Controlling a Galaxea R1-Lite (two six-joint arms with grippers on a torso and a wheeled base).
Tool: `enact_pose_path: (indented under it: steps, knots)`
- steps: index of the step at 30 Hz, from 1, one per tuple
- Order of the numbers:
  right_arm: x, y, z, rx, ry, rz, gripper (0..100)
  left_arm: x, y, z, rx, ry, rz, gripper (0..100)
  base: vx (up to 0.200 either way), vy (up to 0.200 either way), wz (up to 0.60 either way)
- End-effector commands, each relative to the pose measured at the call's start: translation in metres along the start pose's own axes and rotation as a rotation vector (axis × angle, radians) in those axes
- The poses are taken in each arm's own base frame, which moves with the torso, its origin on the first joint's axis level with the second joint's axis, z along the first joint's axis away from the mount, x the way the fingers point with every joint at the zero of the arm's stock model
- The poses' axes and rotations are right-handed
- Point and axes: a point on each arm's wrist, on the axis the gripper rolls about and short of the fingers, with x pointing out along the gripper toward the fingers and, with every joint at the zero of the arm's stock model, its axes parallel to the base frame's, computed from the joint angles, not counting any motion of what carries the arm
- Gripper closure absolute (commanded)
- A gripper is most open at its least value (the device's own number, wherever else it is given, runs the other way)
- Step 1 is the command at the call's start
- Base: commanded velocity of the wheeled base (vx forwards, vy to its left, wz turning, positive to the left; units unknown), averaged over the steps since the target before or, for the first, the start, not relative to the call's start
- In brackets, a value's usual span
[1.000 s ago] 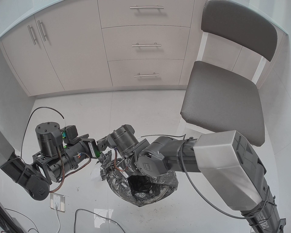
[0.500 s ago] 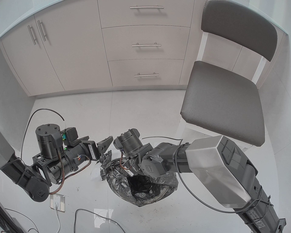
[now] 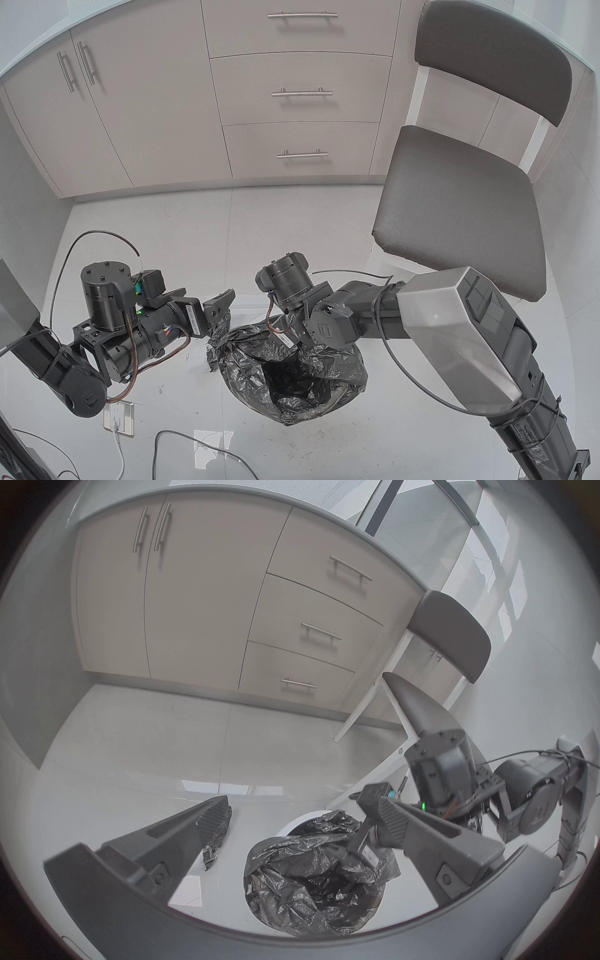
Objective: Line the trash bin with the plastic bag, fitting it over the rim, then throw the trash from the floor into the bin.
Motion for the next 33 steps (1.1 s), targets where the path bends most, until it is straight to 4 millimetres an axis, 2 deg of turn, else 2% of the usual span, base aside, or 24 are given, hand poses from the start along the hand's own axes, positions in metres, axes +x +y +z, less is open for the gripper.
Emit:
enact_pose_path:
  steps: [1, 3, 4, 8, 10, 19, 25, 30, 32, 33]
  knots:
    - [0.0, -0.01, 0.001, 0.011, -0.001, -0.013, 0, 0.007, 0.002, -0.012, 0.003, 0.047, 0.002, 0, 0.0, 0.0, 0.0]
    - [0.0, -0.01, 0.001, 0.011, -0.001, -0.013, 0, 0.007, 0.002, -0.012, 0.003, 0.047, 0.002, 0, 0.0, 0.0, 0.0]
    - [0.0, -0.015, 0.001, 0.021, -0.001, -0.022, 0, 0.015, 0.001, -0.022, 0.01, 0.071, -0.007, 0, 0.0, 0.0, 0.0]
    - [-0.001, -0.019, 0.002, 0.027, -0.002, -0.027, 0, 0.026, 0.003, -0.035, 0.02, 0.099, -0.024, 0, 0.0, 0.0, 0.0]
    - [-0.001, -0.023, 0.002, 0.033, -0.004, -0.033, 0, 0.038, 0.007, -0.051, 0.05, 0.134, -0.019, 0, 0.0, 0.0, 0.0]
    - [-0.003, -0.023, 0.004, 0.039, -0.008, -0.035, 0, 0.061, 0.019, -0.096, 0.322, 0.21, -0.088, 0, 0.0, 0.0, 0.0]
    - [-0.003, -0.021, 0.004, 0.038, -0.01, -0.032, 0, 0.086, 0.024, -0.106, 0.366, 0.206, -0.091, 0, 0.0, 0.0, 0.0]
    - [-0.003, -0.023, 0.004, 0.041, -0.011, -0.033, 0, 0.104, 0.035, -0.114, 0.383, 0.195, -0.028, 0, 0.0, 0.0, 0.0]
    - [-0.003, -0.023, 0.004, 0.041, -0.011, -0.033, 0, 0.104, 0.035, -0.114, 0.383, 0.195, -0.028, 0, 0.0, 0.0, 0.0]
    - [0.0, -0.023, 0.005, 0.052, -0.029, -0.041, 0, 0.118, 0.041, -0.114, 0.386, 0.16, 0.049, 0, 0.0, 0.0, 0.0]
